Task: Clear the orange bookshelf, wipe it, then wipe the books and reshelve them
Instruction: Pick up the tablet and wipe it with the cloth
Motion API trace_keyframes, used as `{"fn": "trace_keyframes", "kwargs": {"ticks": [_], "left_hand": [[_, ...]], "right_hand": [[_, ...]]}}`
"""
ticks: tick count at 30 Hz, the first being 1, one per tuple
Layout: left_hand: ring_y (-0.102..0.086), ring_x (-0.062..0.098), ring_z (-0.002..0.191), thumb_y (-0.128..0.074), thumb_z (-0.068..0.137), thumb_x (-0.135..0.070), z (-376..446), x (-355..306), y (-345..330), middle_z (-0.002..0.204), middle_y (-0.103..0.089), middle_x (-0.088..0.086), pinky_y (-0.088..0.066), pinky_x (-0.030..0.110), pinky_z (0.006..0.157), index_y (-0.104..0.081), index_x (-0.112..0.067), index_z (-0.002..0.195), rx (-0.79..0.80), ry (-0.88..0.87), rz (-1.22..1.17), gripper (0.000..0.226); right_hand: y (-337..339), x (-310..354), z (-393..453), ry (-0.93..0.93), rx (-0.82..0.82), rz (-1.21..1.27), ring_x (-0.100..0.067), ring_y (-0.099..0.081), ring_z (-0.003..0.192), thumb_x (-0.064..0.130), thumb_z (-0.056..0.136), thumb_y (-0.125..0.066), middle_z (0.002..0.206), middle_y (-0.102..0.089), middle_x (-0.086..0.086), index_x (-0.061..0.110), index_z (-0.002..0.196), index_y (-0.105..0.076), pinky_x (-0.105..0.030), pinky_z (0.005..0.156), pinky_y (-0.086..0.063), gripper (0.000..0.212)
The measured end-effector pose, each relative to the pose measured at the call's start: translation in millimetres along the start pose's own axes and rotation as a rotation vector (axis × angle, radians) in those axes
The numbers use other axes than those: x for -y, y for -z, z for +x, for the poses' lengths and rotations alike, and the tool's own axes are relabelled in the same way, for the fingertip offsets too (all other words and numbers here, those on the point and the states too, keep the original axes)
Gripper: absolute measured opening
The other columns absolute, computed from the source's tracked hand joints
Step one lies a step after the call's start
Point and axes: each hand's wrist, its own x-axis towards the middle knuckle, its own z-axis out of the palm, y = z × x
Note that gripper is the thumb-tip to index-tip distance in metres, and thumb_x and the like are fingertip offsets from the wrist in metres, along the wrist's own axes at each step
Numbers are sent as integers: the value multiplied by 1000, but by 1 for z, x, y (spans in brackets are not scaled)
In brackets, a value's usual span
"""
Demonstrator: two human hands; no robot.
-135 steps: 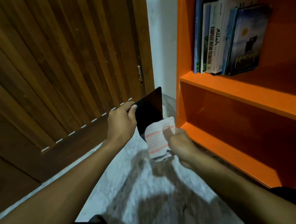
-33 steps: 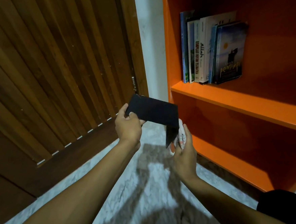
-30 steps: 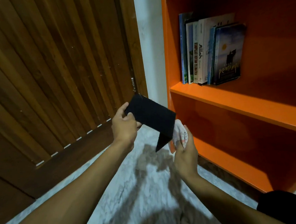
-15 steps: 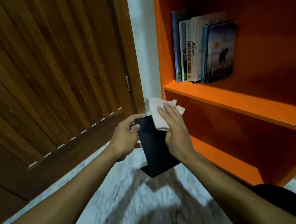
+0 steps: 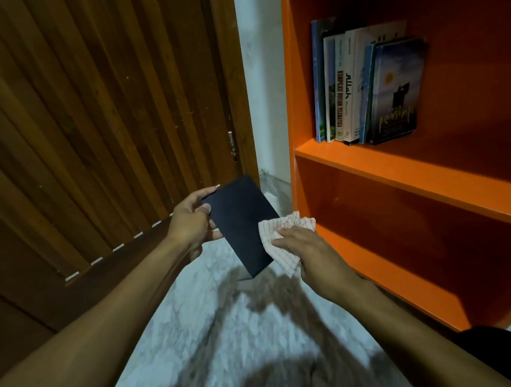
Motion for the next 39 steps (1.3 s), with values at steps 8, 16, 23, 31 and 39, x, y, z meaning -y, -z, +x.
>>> {"fn": "trace_keyframes", "kwargs": {"ticks": [8,16,23,31,39], "left_hand": [[-59,35,119,-39,106,-8,-7,5,7,137,-54,7,-61,56,78,-59,-35,114,92,-129,331,35],[-69,20,89,-40,106,-9,-20,10,-9,110,-66,5,-60,29,57,-58,-22,117,246,-103,425,25],[-69,22,69,-43,105,-7,-23,9,-24,100,-71,10,-57,30,51,-65,-17,110,148,54,100,24],[-72,35,93,-38,106,-8,-4,-1,2,111,-70,15,-60,60,76,-64,-17,112,-57,98,-9,28],[-68,24,80,-40,106,-7,0,-4,14,108,-68,11,-60,34,51,-61,-14,118,-172,48,-27,25]], "right_hand": [[14,-10,1,-374,113,516,-16,-58,64,15,104,-44,78,-64,4,18,103,-64,-34,59,-46,21],[16,31,26,-226,-509,558,-3,-60,106,5,101,-42,118,-66,6,19,131,-58,-23,89,-48,37],[-45,33,21,59,-197,260,-3,-11,151,2,91,-37,159,-32,10,27,141,-50,-36,124,-4,58],[-53,19,-4,202,-21,284,-10,-39,140,6,84,-38,141,-56,-2,17,131,-61,-39,118,-31,54],[-48,16,-22,154,184,185,-6,-54,94,19,93,-37,105,-65,7,24,106,-62,-24,85,-44,29]]}}
